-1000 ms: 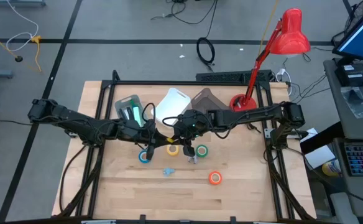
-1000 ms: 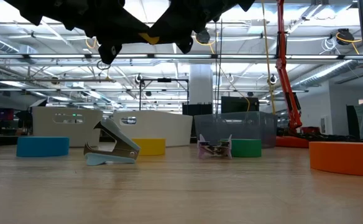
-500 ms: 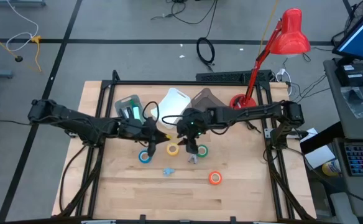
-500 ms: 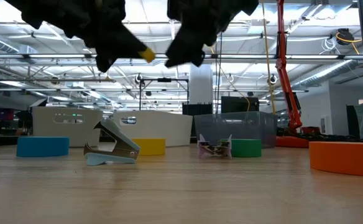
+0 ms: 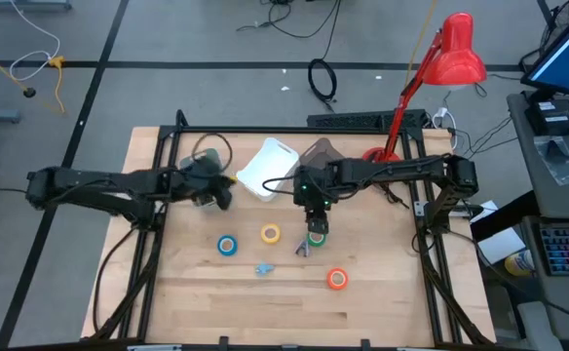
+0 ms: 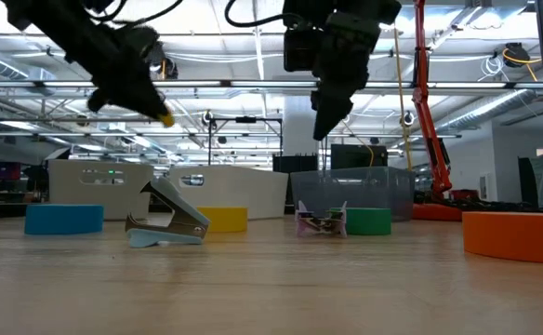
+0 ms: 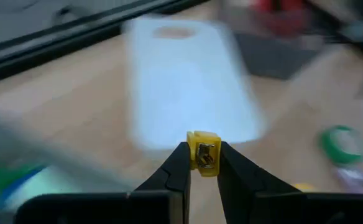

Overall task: Pick and place Stapler, Stapler remover, tape
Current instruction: Put the small yellow stapler into the gray bin

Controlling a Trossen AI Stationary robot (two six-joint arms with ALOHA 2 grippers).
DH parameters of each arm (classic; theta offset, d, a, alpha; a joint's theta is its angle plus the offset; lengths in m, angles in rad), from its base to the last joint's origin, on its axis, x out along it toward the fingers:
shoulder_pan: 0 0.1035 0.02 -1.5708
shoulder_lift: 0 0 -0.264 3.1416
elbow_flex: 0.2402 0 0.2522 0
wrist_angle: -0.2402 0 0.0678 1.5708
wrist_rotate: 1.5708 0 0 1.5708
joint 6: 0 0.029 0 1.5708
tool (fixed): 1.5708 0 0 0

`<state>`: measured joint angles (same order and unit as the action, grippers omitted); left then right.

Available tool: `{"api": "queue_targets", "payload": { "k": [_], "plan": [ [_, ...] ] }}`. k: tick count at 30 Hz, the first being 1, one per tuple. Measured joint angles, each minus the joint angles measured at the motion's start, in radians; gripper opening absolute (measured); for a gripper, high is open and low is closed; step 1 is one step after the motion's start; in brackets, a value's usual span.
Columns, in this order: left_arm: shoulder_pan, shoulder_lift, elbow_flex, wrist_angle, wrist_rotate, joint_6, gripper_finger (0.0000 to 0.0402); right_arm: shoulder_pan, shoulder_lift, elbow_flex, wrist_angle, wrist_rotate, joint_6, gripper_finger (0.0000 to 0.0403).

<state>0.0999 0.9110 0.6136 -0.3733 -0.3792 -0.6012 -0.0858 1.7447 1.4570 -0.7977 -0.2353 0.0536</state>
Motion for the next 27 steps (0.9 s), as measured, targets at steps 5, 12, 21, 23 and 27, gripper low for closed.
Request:
{"api": "queue_targets", "payload": {
  "k": [5,12,21,23,27],
  "plan": [
    [0.123,-0.056,-0.001,-0.181,-0.011,-0.06,0.005,0.0,0.0,0.0,-0.039,0.002,-0.049,0.0165],
    [0.297,-0.019,-0.001,-0.255,0.105,-0.03,0.005,-0.003,0.0,0.0,-0.063,0.014,-0.119,0.0163],
    [0.455,0.055,0.025,-0.305,0.197,0.058,0.005,-0.031,-0.078,-0.017,-0.044,0.052,-0.13,0.0168],
    [0.483,0.078,0.064,-0.322,0.193,0.094,0.005,-0.042,-0.128,-0.053,-0.003,0.053,-0.125,0.0168],
    [0.535,0.155,0.146,-0.366,0.187,0.202,0.005,-0.063,-0.247,-0.177,0.09,0.055,-0.074,0.0169]
  ]
}}
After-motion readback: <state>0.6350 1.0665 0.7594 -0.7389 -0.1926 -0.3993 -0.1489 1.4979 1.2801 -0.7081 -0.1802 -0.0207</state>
